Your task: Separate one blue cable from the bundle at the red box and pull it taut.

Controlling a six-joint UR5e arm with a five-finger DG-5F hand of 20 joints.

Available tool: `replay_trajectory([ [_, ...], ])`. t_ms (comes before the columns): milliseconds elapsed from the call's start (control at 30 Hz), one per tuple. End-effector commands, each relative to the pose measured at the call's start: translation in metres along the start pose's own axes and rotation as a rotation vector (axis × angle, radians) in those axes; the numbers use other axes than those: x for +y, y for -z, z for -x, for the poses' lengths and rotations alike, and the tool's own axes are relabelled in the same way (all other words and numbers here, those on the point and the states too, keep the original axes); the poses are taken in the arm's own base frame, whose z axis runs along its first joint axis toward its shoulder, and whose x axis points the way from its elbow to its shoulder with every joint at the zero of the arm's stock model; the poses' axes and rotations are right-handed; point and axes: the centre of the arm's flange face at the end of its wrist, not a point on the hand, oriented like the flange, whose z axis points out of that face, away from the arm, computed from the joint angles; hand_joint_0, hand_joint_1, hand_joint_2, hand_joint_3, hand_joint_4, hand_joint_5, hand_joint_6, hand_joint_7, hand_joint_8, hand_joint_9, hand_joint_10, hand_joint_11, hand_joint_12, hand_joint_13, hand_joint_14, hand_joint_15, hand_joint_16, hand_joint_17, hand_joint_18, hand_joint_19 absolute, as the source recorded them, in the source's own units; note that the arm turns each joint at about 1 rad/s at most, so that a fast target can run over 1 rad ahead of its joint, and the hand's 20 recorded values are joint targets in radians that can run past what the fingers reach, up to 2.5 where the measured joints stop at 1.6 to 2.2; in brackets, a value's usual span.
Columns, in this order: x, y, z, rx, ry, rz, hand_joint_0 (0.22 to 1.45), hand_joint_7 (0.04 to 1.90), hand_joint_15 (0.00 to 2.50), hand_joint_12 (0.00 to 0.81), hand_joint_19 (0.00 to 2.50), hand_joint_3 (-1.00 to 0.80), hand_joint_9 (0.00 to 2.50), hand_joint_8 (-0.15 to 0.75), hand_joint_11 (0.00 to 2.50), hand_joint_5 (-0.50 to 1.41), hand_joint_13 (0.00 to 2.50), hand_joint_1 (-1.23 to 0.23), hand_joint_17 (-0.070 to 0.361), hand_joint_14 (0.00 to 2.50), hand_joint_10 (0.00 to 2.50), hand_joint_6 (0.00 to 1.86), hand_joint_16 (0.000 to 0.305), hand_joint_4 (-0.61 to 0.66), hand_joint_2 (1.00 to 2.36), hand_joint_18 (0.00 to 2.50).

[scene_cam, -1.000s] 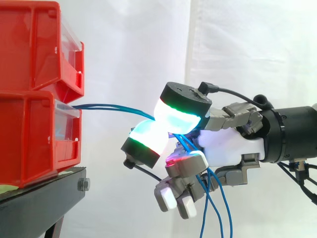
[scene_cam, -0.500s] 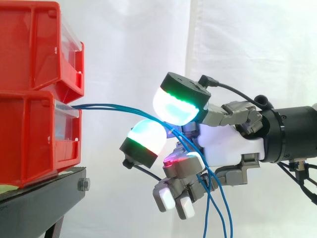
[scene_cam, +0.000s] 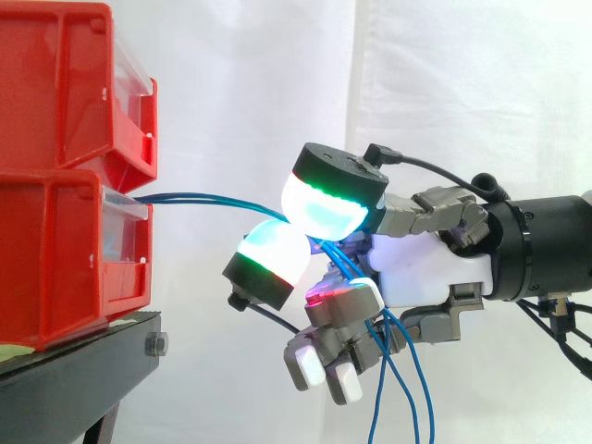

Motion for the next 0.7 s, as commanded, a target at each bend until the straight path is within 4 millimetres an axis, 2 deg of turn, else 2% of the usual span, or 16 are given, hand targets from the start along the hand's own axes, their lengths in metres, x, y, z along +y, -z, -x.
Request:
replay_trajectory([
  [0, 0.0003, -0.0004, -0.0008, -0.001, 0.0, 0.001, 0.7, 1.21, 0.71, 0.378, 0.79, -0.34, 1.16, 0.273, 1.25, -0.17, 0.84, -0.88, 0.112, 0.03, 0.03, 0.85, 0.05, -0.04, 1.01, 0.78],
  [100, -0.0009, -0.0005, 0.0001, -0.001, 0.0, 0.001, 0.76, 1.26, 0.69, 0.371, 0.75, -0.42, 1.15, 0.266, 1.24, -0.18, 0.83, -0.92, 0.111, 0.03, 0.03, 0.87, 0.049, -0.08, 1.01, 0.78],
  [200, -0.0011, 0.0007, 0.0012, -0.002, 0.0, -0.004, 0.79, 1.17, 0.68, 0.366, 0.72, -0.5, 1.14, 0.262, 1.23, -0.18, 0.83, -0.92, 0.11, 0.03, 0.03, 0.88, 0.049, -0.07, 1.0, 0.78],
  [300, 0.0006, 0.0009, 0.0027, -0.004, 0.0, -0.001, 0.68, 1.15, 0.69, 0.363, 0.75, -0.5, 1.15, 0.268, 1.25, -0.17, 0.83, -0.88, 0.109, 0.03, 0.03, 0.88, 0.048, -0.01, 1.0, 0.78],
  [367, -0.0004, 0.0005, 0.0027, -0.005, 0.0, -0.001, 0.53, 1.15, 0.68, 0.386, 0.77, -0.5, 1.18, 0.289, 1.23, -0.16, 0.84, -0.81, 0.115, 0.03, 0.03, 0.87, 0.051, 0.02, 1.0, 0.8],
  [667, -0.001, 0.0006, 0.0028, -0.007, 0.0, -0.002, 0.47, 1.06, 0.66, 0.411, 0.77, -0.5, 1.19, 0.318, 1.18, -0.16, 0.84, -0.65, 0.127, 0.02, 0.03, 0.83, 0.057, 0.06, 1.0, 0.83],
])
